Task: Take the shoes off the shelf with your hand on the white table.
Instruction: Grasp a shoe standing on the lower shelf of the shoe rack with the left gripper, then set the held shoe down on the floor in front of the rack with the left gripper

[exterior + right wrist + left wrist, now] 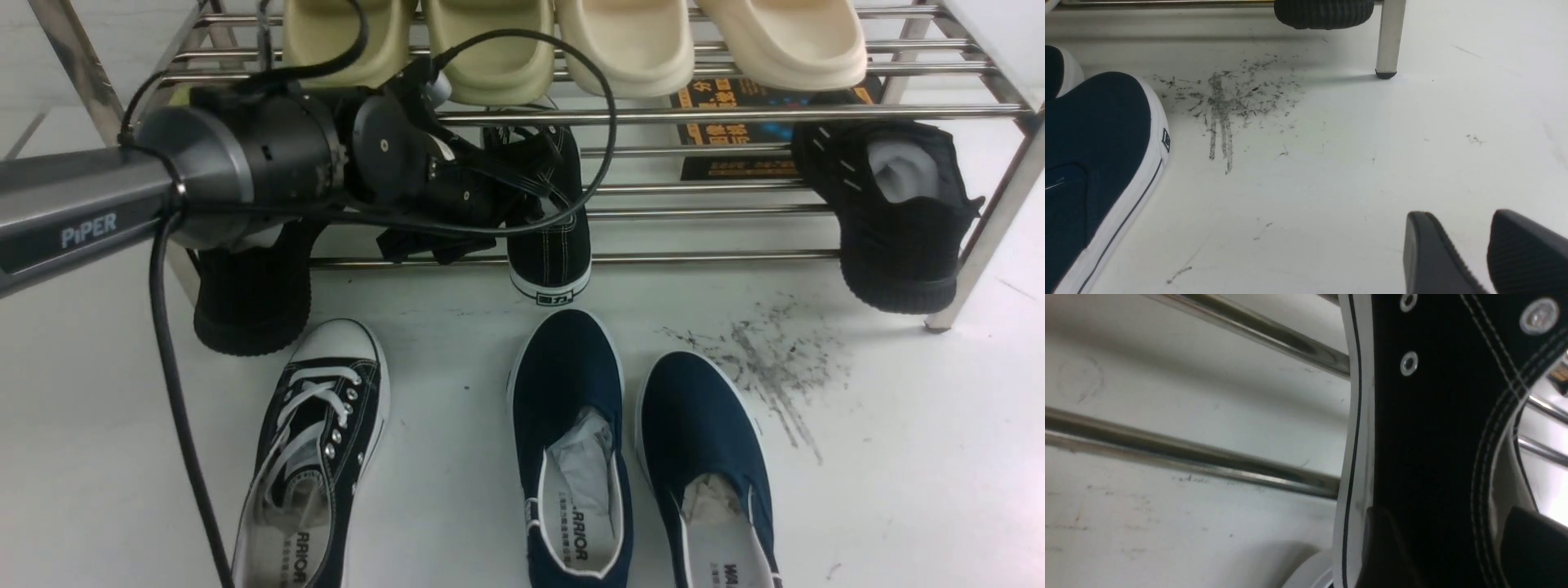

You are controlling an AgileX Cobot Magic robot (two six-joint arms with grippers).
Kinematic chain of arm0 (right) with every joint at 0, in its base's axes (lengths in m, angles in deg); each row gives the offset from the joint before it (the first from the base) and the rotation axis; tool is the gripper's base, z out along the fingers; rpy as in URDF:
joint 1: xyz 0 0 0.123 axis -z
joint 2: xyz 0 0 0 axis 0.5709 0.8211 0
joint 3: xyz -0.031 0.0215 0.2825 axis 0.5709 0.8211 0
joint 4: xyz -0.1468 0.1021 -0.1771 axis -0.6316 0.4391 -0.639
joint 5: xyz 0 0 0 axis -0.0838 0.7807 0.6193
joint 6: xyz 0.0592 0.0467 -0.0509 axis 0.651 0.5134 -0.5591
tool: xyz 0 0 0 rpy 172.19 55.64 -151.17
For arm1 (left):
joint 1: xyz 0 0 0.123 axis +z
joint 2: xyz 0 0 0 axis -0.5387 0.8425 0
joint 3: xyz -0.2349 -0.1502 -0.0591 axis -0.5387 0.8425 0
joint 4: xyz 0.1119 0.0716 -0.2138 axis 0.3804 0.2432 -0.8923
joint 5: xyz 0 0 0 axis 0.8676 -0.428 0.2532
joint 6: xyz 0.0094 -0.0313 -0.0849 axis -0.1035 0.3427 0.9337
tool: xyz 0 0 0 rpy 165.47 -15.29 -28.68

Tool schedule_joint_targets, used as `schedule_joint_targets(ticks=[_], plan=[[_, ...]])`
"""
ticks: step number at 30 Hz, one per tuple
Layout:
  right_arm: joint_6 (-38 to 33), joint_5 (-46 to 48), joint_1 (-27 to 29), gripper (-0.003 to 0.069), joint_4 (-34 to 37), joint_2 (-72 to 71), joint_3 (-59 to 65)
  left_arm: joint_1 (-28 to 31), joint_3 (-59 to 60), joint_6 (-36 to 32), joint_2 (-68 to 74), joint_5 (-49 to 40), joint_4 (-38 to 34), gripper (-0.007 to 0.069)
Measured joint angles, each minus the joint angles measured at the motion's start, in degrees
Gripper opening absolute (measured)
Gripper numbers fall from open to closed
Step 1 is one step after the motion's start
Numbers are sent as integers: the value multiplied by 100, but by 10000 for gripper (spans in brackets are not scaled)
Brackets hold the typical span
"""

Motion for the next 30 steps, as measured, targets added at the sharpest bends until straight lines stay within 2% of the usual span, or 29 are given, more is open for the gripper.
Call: schedule_joint_targets(ticks=[6, 8, 12, 13, 15, 16, 21, 25, 26, 28, 30], plan=[[0, 0, 0, 242, 0, 0, 0, -11, -2, 16, 160, 127, -48, 355], [0, 0, 0, 242, 0, 0, 0, -17, -2, 24, 182, 177, -77, 314], [0, 0, 0, 242, 0, 0, 0, -17, -2, 24, 182, 156, -66, 177], [0, 0, 0, 242, 0, 0, 0, -17, -2, 24, 182, 156, -65, 168], [0, 0, 0, 242, 0, 0, 0, -17, -2, 24, 176, 105, 18, 53], [0, 0, 0, 242, 0, 0, 0, -17, -2, 24, 161, 56, 67, 34], [0, 0, 0, 242, 0, 0, 0, 1, -2, 17, -22, -312, 286, 13], [0, 0, 0, 242, 0, 0, 0, 8, 3, -194, -562, -1473, 424, 11], [0, 0, 0, 242, 0, 0, 0, 8, 3, -203, -592, -1528, 424, 11], [0, 0, 0, 242, 0, 0, 0, 1, 3, -243, -1056, -2277, 456, 11], [0, 0, 0, 242, 0, 0, 0, 1, 3, -262, -1202, -2487, 477, 11]])
